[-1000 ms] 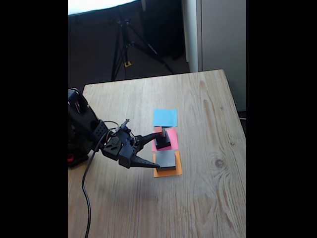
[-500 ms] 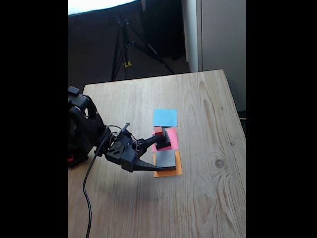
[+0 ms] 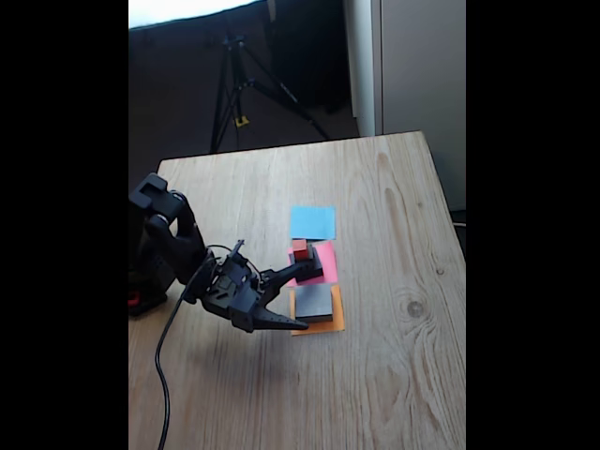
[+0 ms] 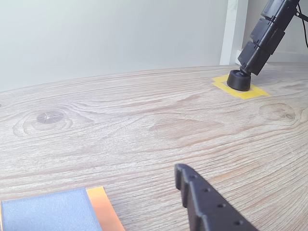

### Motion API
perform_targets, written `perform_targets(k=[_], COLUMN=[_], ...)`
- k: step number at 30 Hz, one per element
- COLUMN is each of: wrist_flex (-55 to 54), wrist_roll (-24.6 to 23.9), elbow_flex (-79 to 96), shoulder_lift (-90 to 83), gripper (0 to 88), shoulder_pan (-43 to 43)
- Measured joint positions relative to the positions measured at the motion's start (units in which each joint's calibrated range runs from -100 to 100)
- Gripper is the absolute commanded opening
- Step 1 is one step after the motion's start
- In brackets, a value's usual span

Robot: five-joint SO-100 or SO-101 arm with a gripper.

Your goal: Tower of hanoi

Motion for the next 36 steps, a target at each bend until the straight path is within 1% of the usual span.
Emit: perform_targets(k=[10, 36], wrist_flex=[-3.4, -4.4], wrist_roll=[0.0, -0.2], elbow_flex=[1.2, -1.2], shoulder_lift=[3.3, 10.3], gripper=[59.2, 58.2], shoulder_pan=[0.0, -1.1])
